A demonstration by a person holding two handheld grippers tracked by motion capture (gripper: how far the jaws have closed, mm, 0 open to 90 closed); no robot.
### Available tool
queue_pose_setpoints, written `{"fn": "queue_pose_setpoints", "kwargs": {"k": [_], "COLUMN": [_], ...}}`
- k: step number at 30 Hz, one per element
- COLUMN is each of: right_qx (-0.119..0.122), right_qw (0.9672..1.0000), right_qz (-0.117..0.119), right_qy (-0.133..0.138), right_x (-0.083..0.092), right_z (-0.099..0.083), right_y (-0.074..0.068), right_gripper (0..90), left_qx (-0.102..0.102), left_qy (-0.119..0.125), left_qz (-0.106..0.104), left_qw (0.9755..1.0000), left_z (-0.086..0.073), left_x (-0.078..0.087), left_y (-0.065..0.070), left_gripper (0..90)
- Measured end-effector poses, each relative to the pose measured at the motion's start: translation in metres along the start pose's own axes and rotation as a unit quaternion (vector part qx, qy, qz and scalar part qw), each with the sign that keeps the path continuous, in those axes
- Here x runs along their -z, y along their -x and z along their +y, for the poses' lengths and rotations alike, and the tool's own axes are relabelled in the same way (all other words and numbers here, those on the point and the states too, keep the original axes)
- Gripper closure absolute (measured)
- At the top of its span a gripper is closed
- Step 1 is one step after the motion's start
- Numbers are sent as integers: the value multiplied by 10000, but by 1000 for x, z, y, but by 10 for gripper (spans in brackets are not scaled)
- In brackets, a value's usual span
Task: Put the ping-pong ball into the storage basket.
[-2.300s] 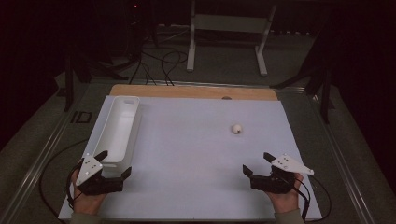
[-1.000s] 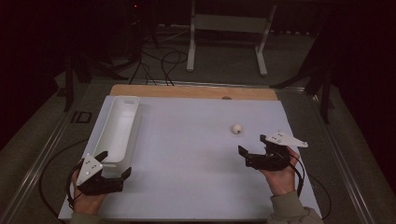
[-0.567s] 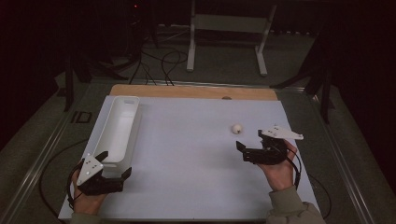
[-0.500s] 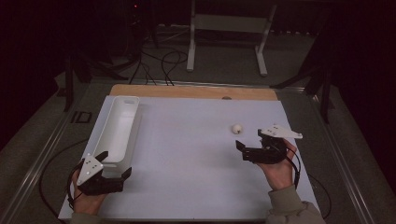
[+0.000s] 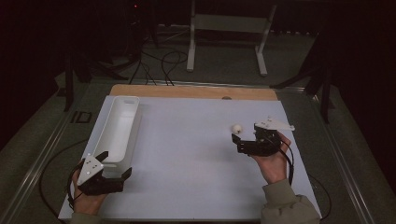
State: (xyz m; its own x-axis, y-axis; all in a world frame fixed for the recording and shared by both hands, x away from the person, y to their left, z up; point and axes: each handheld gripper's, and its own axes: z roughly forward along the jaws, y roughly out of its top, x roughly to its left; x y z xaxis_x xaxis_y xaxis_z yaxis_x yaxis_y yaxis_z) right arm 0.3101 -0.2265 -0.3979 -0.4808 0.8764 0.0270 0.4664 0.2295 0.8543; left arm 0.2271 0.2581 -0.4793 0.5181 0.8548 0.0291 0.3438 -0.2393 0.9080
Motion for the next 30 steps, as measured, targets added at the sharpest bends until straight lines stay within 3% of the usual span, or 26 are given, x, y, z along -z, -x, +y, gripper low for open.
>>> {"fn": "queue_pose_setpoints", "kwargs": {"k": [30], "right_qx": [-210], "right_qw": [9995], "right_qz": [-229], "right_qy": [-67], "right_x": [-30], "right_z": [30], "right_y": [13], "right_gripper": [73], "left_qx": [-20], "left_qy": [-45], "left_qz": [-23], "left_qw": [10000], "left_z": [0], "left_x": [-1], "left_y": [0], "left_gripper": [0]}}
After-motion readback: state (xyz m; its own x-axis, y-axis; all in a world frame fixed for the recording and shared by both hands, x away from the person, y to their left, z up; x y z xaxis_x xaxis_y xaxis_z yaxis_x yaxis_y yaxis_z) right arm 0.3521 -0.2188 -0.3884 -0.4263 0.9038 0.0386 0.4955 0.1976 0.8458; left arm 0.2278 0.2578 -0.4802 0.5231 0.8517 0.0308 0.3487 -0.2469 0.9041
